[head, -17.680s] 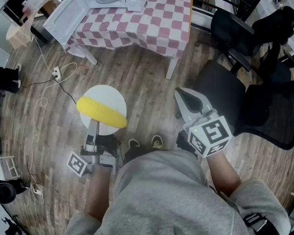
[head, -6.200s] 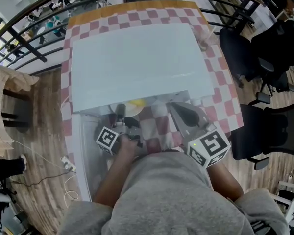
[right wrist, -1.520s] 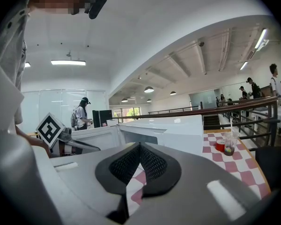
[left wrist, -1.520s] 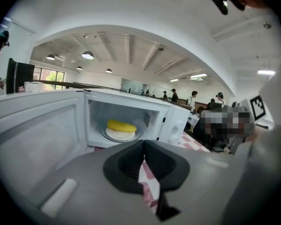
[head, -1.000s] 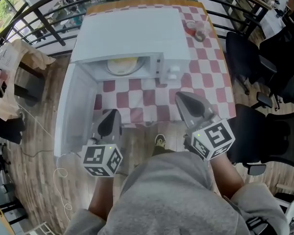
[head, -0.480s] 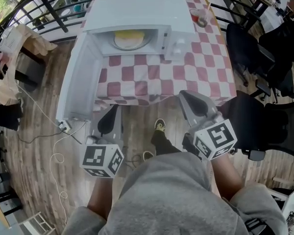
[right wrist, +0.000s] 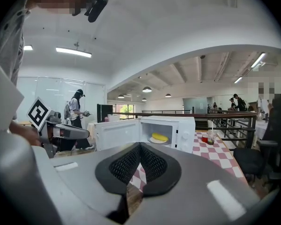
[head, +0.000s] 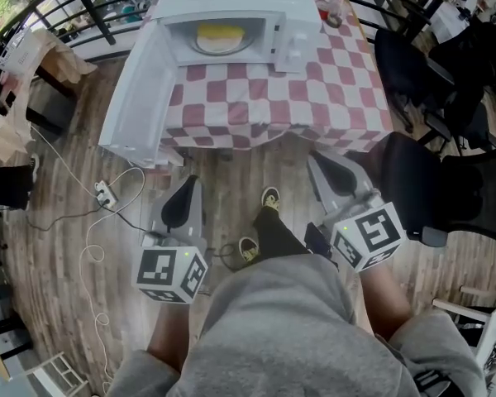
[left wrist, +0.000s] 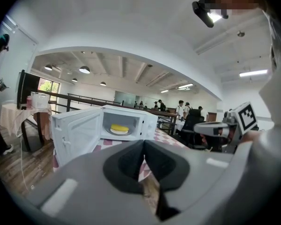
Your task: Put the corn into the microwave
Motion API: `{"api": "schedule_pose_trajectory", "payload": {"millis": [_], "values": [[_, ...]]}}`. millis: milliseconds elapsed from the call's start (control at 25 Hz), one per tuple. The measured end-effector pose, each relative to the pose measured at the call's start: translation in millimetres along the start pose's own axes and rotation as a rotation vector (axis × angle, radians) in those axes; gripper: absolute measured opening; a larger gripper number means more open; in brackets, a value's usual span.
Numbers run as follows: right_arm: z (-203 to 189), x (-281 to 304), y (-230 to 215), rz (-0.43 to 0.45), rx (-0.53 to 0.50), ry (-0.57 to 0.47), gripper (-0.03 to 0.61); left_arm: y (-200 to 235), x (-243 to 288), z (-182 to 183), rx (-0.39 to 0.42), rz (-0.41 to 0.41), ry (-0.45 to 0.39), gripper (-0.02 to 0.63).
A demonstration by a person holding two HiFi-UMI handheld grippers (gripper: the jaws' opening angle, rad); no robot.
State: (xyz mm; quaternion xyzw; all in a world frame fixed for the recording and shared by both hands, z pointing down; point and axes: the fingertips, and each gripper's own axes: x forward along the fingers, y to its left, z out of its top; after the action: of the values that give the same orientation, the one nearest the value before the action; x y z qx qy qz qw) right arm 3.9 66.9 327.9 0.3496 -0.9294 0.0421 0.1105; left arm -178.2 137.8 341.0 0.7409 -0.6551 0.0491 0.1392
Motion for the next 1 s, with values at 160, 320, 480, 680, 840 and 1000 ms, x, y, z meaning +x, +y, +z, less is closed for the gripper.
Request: {"api": "schedule_pose_trajectory", "payload": {"millis": [160, 320, 480, 680, 840, 1000], "values": [[-3, -17, 11, -0.006, 0.006, -0.001, 0.0, -7, -18, -3, -0.007, -0.004, -0.003, 0.009], [-7, -25, 18, 0.001, 0.014, -0.001, 0.0, -12, -27, -4, -0.016, -0.007, -0.013, 0.009], [-5, -27, 25, 0.008, -0.003, 0.006, 0.0, -19, -28, -2, -0.018, -0.017, -0.012, 0.009], [-4, -37, 24, -0.001, 0.001, -0.002, 0.0, -34, -30, 3, -0.05, -0.057, -0.001, 0.009], [-10, -45, 20, -0.017, 0.013, 0.002, 0.0, -46, -27, 7, -0.043, -0.077, -0.01, 0.009], [-10, -46, 21, -0.027, 0.022, -0.001, 0.0, -48, -28, 8, -0.019, -0.077, -0.016, 0.009]]}}
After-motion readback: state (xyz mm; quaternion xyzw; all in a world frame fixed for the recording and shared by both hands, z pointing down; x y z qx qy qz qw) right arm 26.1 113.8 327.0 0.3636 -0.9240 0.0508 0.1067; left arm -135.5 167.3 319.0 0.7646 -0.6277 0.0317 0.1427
